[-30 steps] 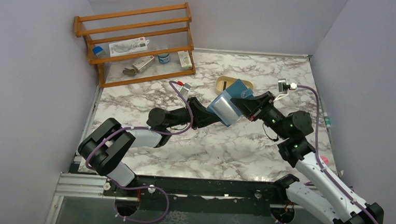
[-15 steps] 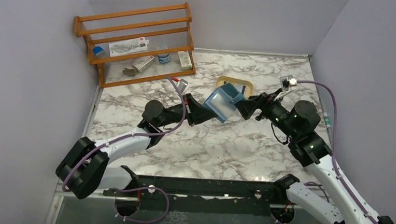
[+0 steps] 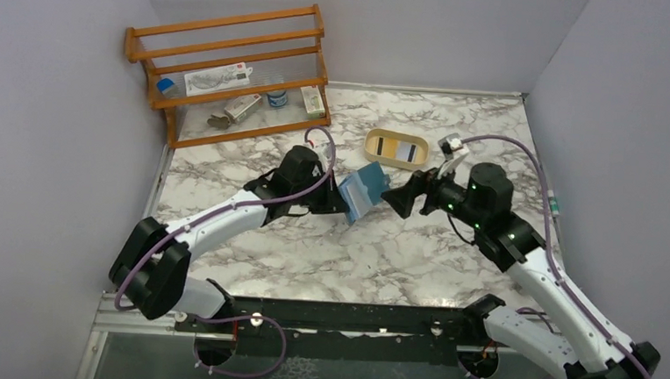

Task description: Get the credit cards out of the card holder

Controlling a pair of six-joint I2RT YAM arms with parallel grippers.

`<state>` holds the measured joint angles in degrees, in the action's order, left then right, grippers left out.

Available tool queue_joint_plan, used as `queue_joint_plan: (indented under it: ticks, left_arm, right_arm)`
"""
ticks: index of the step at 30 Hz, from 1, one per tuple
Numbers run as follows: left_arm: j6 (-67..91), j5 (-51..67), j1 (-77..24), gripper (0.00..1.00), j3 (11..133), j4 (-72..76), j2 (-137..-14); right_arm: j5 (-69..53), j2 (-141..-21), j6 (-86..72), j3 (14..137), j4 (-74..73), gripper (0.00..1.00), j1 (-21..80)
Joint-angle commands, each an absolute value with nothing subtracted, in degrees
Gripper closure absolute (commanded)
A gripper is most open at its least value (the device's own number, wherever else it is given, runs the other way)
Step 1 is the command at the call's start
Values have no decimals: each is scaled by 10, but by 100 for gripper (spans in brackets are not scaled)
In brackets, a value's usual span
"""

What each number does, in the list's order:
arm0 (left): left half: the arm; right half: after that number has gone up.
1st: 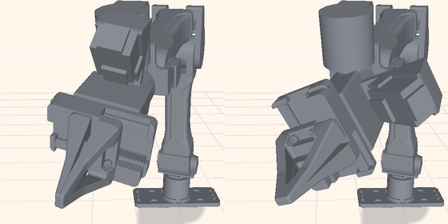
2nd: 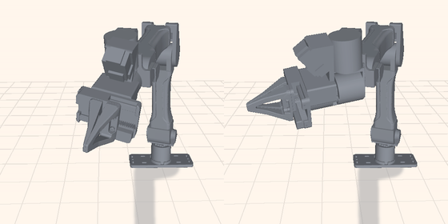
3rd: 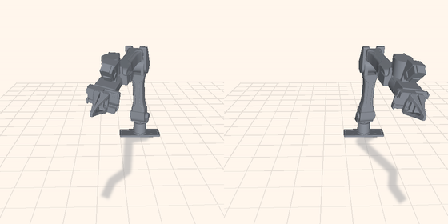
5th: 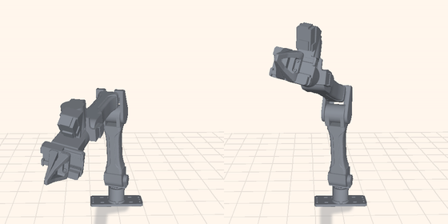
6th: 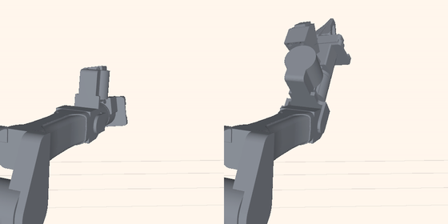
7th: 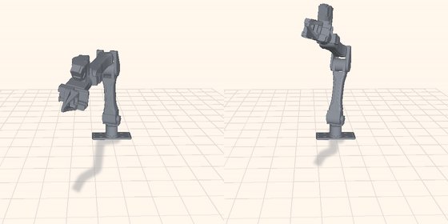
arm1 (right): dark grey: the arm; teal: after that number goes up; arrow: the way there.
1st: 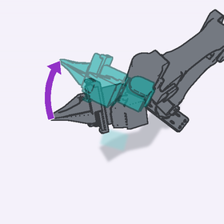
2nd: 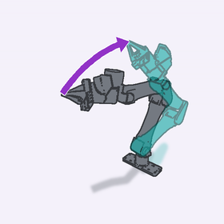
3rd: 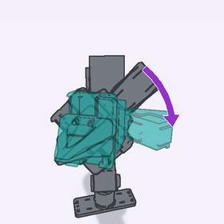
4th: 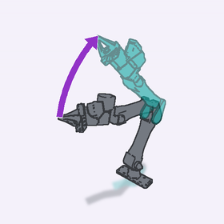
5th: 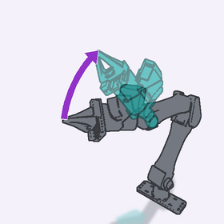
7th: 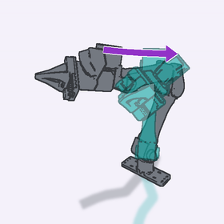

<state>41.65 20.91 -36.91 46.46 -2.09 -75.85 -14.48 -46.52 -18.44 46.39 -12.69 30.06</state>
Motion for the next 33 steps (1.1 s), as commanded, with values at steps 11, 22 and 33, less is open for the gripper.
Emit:
queue_joint_plan:
  ticks: [11,22,33]
  left_arm:
    - [344,176,-410,100,583,-319,-849]
    - [356,219,-410,100,611,-319,-832]
    - [344,266,-410,100,609,-319,-803]
  right_arm:
    - [-183,-622,-148,462,-105,2,417]
    - [-61,-738,-194,456,-63,11,514]
    - [-22,-765,-201,456,-44,14,514]
